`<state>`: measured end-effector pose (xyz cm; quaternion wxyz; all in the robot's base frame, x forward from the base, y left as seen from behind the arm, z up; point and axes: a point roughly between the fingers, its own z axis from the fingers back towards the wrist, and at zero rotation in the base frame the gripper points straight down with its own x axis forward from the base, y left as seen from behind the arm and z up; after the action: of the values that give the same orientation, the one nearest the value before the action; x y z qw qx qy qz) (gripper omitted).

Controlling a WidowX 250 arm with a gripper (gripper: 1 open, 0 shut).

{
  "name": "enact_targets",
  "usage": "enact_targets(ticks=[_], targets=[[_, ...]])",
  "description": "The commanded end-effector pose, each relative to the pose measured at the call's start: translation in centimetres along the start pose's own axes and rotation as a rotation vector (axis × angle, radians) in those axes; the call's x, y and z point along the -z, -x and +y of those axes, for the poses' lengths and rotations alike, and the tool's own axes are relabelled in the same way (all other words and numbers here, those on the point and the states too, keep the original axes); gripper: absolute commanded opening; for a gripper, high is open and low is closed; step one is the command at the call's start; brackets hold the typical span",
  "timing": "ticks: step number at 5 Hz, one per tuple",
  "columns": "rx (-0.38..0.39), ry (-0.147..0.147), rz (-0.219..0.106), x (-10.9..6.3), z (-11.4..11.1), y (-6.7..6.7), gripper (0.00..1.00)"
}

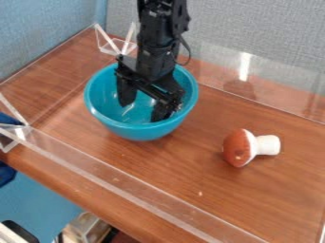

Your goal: Remove the mushroom from inside the blue bowl and put it on the table

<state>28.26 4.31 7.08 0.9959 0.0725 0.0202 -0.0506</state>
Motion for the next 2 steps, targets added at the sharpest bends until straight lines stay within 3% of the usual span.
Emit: enact_targets(ticks=[1,2], targets=[[-0.017,-0.006,-0.028,-0.42,0.51,-0.26,0.0],[-0.02,-0.004,-0.028,-0.34,0.49,-0.25,0.0]])
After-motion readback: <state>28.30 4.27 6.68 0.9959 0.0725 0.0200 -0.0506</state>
